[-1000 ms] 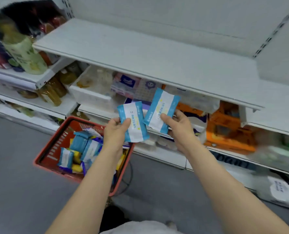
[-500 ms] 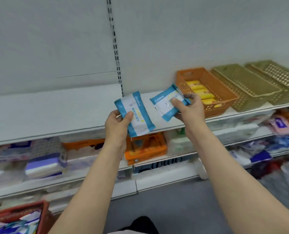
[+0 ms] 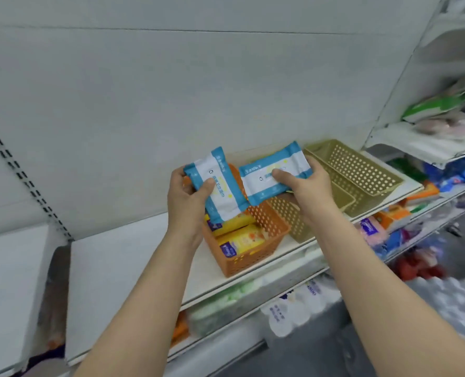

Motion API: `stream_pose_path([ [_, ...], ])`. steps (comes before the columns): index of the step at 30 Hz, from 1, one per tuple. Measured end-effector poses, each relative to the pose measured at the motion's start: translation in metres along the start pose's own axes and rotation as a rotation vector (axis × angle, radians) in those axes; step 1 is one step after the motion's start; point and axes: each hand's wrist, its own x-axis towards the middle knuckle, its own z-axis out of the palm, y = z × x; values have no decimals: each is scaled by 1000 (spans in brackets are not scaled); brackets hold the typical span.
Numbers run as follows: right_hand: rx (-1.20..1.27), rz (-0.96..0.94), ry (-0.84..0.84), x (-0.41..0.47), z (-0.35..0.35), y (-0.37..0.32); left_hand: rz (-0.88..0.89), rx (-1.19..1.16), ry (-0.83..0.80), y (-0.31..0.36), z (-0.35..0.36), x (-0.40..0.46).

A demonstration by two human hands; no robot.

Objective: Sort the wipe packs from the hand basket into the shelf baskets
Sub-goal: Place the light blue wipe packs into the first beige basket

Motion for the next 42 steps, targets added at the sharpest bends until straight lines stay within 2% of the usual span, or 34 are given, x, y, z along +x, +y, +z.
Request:
stream_pose_path([
  [6, -91, 43, 93, 96, -60, -8, 3, 124, 93, -24, 76, 50],
  [8, -132, 64, 76, 133, -81, -6, -1, 166, 138, -36, 97, 64],
  [11, -209, 113, -23, 189, -105, 8, -12, 132, 257, -55, 127, 80],
  [17, -613, 128, -304, 255, -111, 63, -30, -23, 546, -89, 179, 87],
  [22, -769, 105, -485, 279, -86, 102, -43, -45, 675, -98, 174, 82],
  [28, -896, 114, -496, 284, -66, 139, -59, -38, 701, -100, 159, 86],
  [34, -1290, -174, -533, 275, -64, 155, -69, -24, 655, -103, 158, 87],
  [36, -1272, -172, -528, 276, -63, 151, -69, -3, 631, -103, 160, 88],
  [38, -1169, -219, -447, 279, -61, 139, -61, 21, 602, -104, 164, 90],
  [40, -891, -228, -351, 284, -58, 116, -49, 53, 574, -108, 171, 94],
  [42, -552, -82, -416, 289, -55, 87, -49, 62, 544, -113, 180, 97],
])
